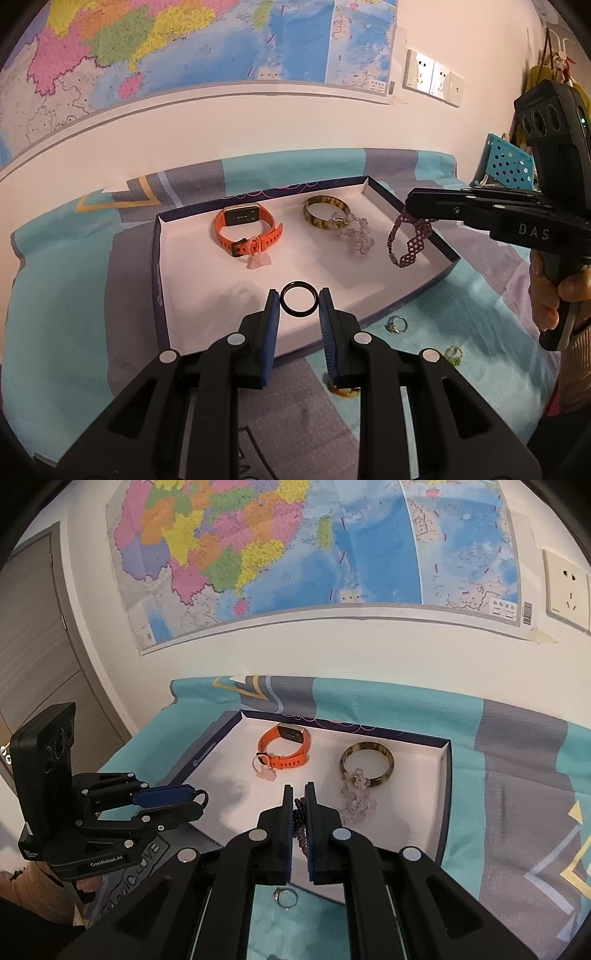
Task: Organize jewelry
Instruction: 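Carry the black ring with the left tool into the box while the right tool carries the bracelet there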
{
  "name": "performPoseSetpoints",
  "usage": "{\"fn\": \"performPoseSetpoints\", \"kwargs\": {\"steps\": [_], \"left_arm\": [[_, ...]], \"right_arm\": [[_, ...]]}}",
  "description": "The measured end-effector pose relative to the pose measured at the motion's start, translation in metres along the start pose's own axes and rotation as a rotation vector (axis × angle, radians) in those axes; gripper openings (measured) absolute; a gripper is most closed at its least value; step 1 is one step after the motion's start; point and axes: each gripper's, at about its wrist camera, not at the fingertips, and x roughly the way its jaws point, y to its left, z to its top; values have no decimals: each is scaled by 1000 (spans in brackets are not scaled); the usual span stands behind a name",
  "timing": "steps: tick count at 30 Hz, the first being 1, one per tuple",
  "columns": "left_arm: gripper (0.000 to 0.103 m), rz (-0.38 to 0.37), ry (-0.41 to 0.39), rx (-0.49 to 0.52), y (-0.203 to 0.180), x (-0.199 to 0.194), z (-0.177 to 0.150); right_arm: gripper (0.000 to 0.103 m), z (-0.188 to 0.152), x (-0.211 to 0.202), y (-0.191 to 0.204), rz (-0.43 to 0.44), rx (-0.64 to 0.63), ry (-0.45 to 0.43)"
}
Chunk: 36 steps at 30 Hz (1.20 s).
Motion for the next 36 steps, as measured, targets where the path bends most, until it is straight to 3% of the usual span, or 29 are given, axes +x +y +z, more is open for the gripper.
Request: {"fn": "performPoseSetpoints", "kwargs": {"steps": [21,36], "left_arm": [[22,35,80,-21,12,48,14],[22,39,153,-46,19,80,18]], "right_arm": [[5,12,54,-17,42,84,51],[5,4,65,-39,-27,128,83]]}}
